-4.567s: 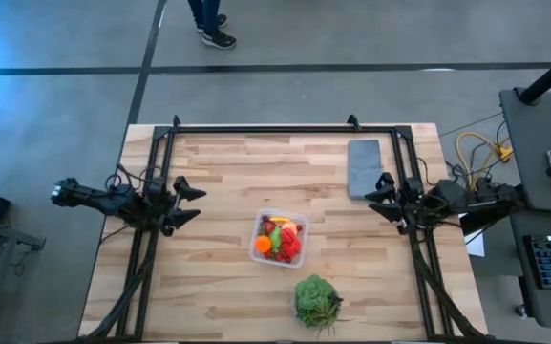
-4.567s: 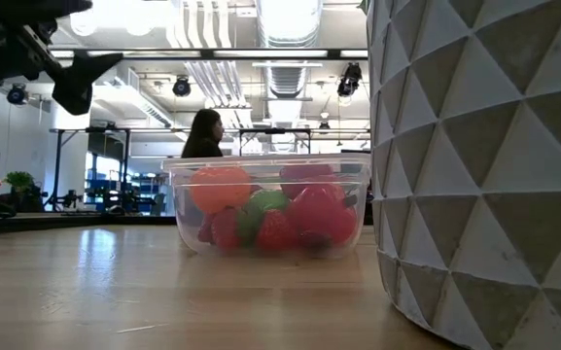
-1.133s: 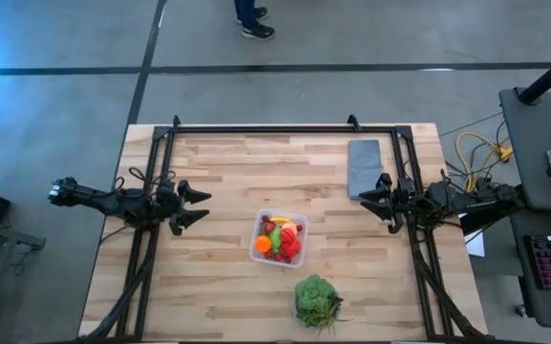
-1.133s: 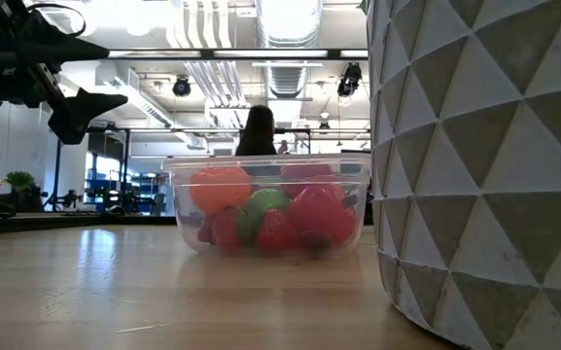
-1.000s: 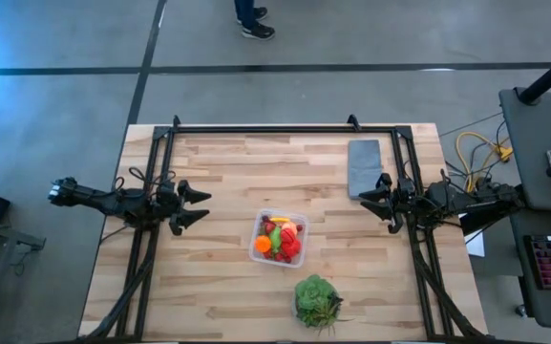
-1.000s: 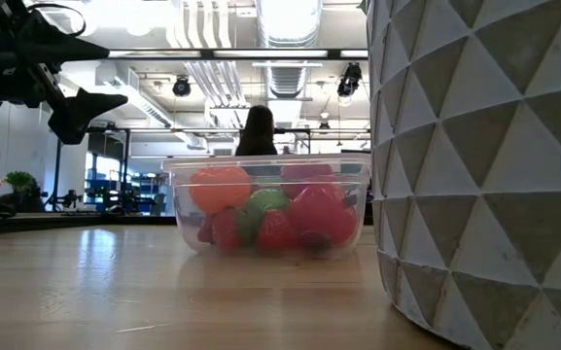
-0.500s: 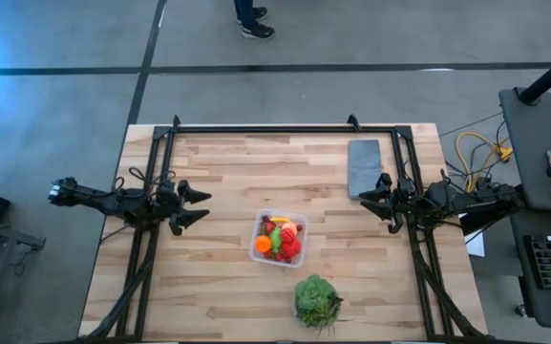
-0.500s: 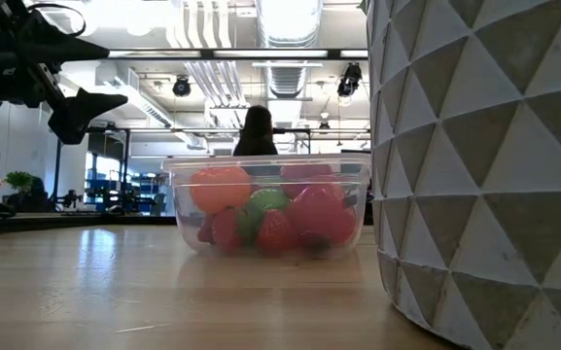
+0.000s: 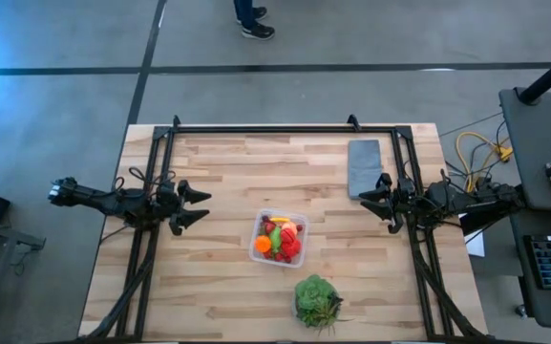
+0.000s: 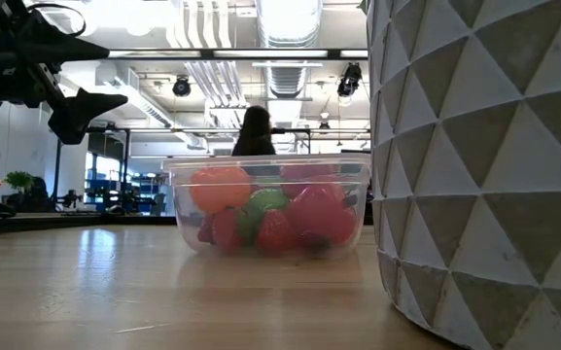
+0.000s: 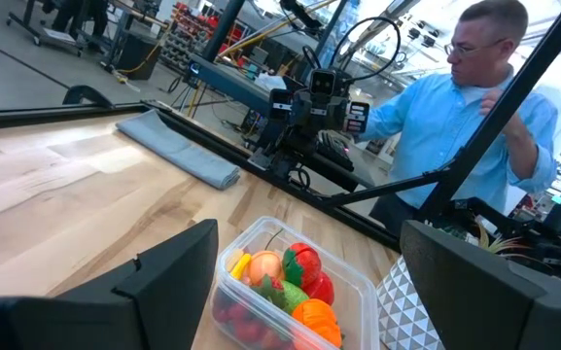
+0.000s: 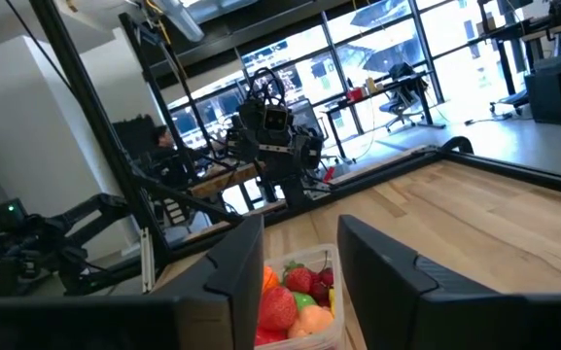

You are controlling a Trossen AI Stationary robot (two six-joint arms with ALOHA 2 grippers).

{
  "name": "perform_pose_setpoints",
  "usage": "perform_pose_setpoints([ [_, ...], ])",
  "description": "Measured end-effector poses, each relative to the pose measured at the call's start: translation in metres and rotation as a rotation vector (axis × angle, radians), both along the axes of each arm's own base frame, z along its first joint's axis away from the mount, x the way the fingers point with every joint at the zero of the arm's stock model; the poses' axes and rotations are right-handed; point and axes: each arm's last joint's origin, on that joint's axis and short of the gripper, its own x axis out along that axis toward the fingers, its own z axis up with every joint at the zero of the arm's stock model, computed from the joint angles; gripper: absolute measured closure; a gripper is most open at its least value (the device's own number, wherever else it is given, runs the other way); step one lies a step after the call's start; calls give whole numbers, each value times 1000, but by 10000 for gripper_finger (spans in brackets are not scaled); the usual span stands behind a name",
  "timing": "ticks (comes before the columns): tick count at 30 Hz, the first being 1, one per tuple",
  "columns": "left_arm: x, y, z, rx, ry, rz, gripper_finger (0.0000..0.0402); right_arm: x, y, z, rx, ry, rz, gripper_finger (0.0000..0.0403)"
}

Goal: Pick and placing Produce into tupperware
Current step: Return to Home Position

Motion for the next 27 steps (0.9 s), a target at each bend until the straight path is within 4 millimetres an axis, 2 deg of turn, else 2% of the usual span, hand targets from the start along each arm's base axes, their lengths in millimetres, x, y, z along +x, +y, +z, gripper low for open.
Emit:
perform_pose_setpoints([
  [27,0,0,0,0,0,0,93,0,0,0,0,0,0,274],
])
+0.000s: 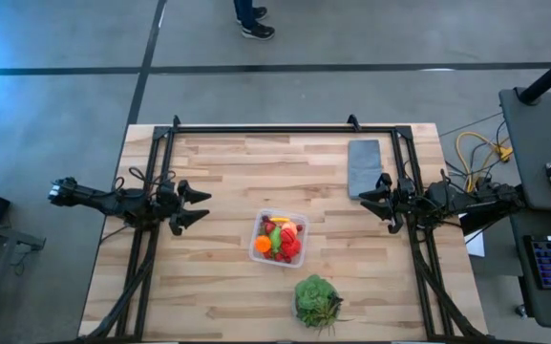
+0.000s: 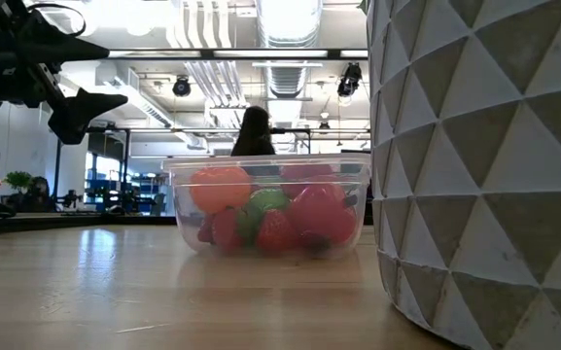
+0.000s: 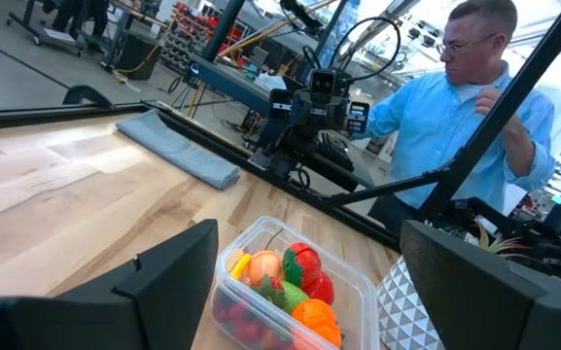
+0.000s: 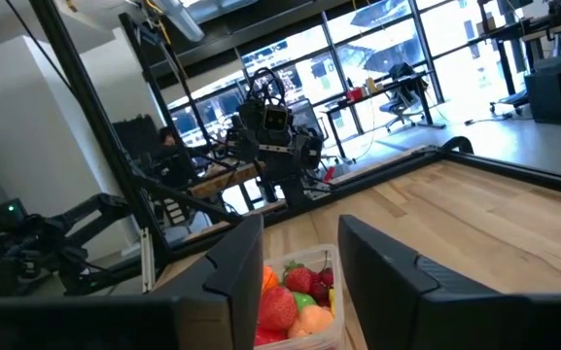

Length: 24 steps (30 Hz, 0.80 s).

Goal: Pick and placing Produce into tupperware
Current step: Return to Home Position

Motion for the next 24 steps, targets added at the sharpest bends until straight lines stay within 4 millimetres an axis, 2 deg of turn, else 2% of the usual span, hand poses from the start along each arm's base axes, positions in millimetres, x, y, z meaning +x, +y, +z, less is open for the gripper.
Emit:
perform_pose_setpoints([
  [24,0,0,0,0,0,0,93,0,0,0,0,0,0,273],
])
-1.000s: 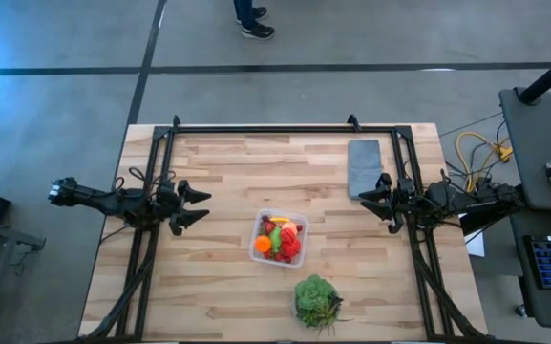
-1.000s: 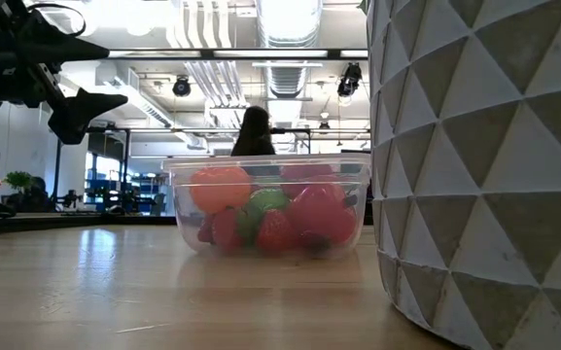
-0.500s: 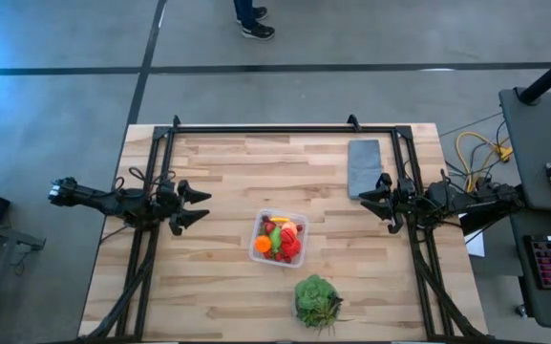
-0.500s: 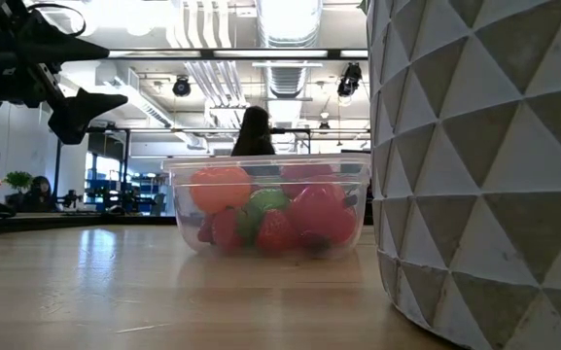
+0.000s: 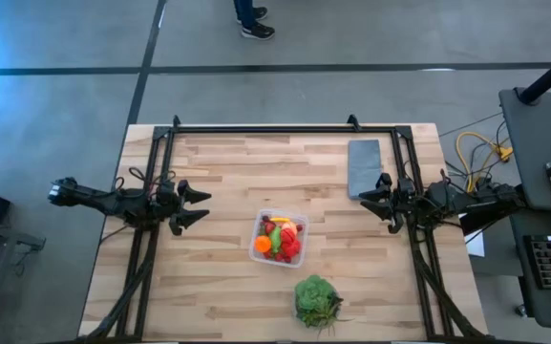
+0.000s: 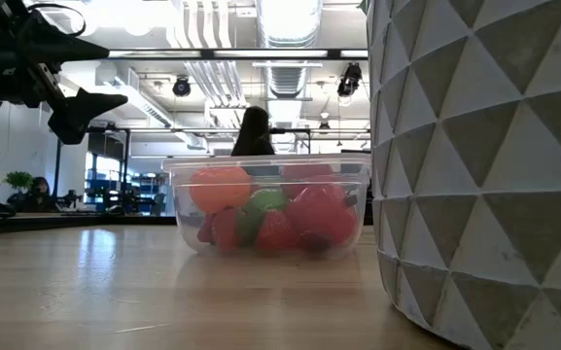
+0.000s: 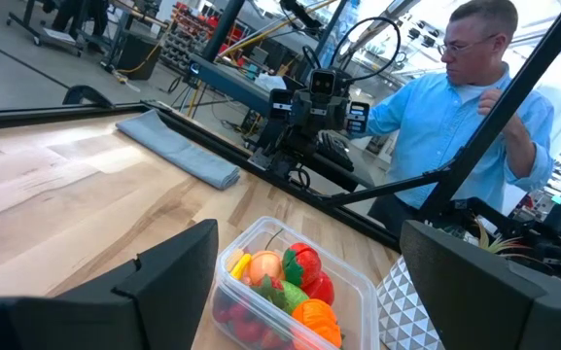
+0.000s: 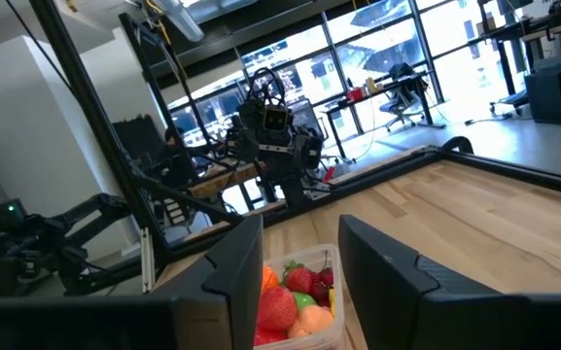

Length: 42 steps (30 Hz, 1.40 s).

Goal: Pick and placing Produce into tupperware
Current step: Return to Home Position

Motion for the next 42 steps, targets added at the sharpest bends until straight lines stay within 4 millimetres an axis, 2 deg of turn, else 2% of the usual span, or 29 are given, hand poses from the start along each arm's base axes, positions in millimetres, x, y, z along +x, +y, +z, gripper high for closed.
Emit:
perform_pose_setpoints([
  [42,0,0,0,0,0,0,93,0,0,0,0,0,0,276],
])
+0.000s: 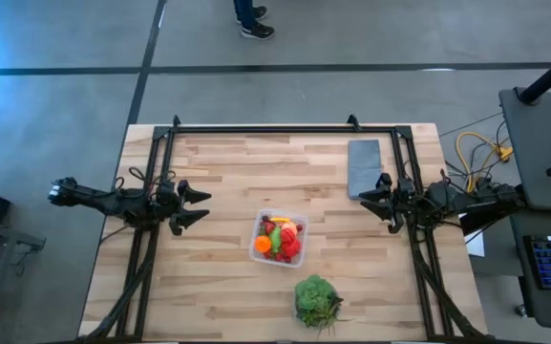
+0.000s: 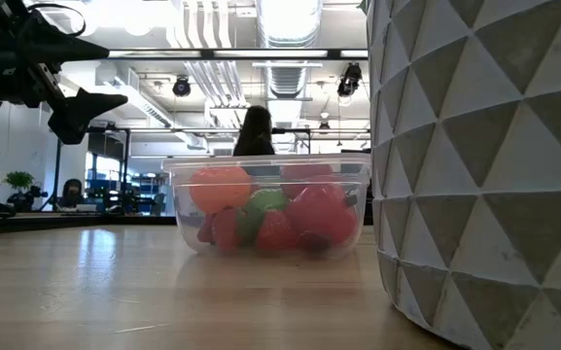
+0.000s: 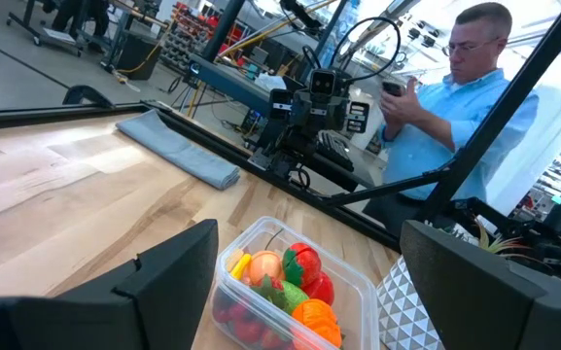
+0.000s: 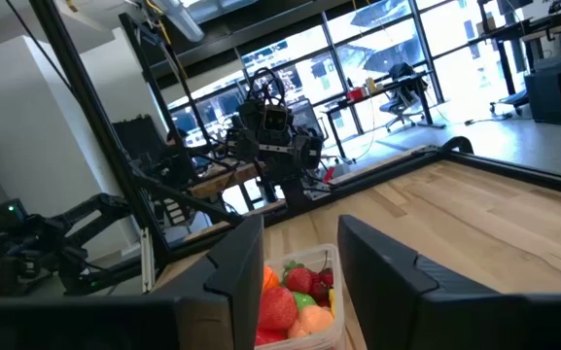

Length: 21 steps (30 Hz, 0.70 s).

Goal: Pick and placing Produce into tupperware
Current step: Return to Home Position

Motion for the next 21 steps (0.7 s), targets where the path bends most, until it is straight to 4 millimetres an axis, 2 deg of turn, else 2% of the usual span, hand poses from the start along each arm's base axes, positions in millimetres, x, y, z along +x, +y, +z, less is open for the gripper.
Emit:
perform_pose_setpoints([
  [21,0,0,0,0,0,0,93,0,0,0,0,0,0,273],
])
